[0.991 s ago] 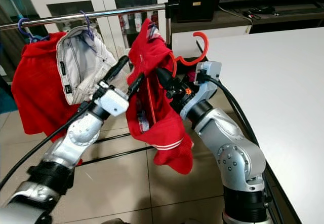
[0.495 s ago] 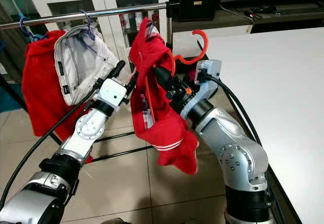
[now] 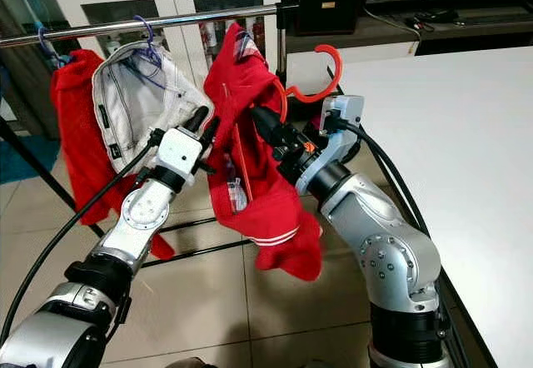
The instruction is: Hang hanger
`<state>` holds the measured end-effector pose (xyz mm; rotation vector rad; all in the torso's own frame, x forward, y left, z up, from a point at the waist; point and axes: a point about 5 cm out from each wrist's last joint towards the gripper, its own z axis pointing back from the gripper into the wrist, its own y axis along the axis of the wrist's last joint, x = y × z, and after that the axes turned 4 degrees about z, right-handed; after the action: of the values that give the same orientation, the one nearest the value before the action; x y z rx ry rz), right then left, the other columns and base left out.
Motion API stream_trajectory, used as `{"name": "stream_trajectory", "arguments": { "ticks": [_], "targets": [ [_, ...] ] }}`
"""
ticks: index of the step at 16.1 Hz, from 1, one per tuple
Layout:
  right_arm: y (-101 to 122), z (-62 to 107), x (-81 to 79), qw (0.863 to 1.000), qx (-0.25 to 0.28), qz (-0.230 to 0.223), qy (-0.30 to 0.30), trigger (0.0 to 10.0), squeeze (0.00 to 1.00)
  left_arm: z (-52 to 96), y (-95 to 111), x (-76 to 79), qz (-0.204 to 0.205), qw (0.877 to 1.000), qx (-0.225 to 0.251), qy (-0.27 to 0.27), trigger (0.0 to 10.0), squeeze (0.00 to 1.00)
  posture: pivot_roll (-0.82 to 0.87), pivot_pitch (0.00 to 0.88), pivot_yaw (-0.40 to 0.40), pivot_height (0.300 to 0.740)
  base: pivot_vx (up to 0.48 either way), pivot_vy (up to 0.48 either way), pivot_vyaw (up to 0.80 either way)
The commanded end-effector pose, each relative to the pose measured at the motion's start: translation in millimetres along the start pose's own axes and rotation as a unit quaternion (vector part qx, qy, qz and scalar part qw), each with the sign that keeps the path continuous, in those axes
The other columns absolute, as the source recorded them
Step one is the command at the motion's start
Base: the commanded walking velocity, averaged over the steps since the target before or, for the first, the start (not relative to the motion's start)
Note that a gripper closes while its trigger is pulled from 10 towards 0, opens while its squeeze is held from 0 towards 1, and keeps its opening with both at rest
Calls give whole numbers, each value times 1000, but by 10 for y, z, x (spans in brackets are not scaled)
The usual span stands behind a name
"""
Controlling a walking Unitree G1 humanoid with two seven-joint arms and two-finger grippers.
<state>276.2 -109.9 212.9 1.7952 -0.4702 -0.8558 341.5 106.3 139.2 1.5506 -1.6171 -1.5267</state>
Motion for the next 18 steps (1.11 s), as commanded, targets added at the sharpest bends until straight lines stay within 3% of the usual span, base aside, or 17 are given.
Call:
{"name": "stream_trajectory", "arguments": {
  "ticks": [1,7,8,12,16,18],
  "targets": [
    [107,-23,-89,999,24,6,26,10000,0,14,-5,-42,3,1000,-2,2,0,0,-105,0,81,740,0,0,0],
    [83,0,-85,1000,23,7,20,10000,0,130,-104,-17,31,998,-40,-31,0,0,-106,0,93,740,0,0,0],
    [62,22,-66,1000,19,11,16,10000,0,179,-139,-51,37,996,-65,-51,0,0,-101,0,95,740,0,0,0],
    [26,45,-69,1000,13,10,16,10000,0,219,-105,-360,41,996,-79,-18,0,0,-83,0,90,740,0,0,0],
    [1,40,-67,1000,7,10,20,10000,0,248,-15,-405,91,992,-71,-56,0,0,-70,0,82,740,0,0,0],
    [3,32,-75,1000,8,10,21,10000,0,263,24,-402,139,987,-65,-57,0,0,-71,0,87,740,0,0,0]
  ]
}}
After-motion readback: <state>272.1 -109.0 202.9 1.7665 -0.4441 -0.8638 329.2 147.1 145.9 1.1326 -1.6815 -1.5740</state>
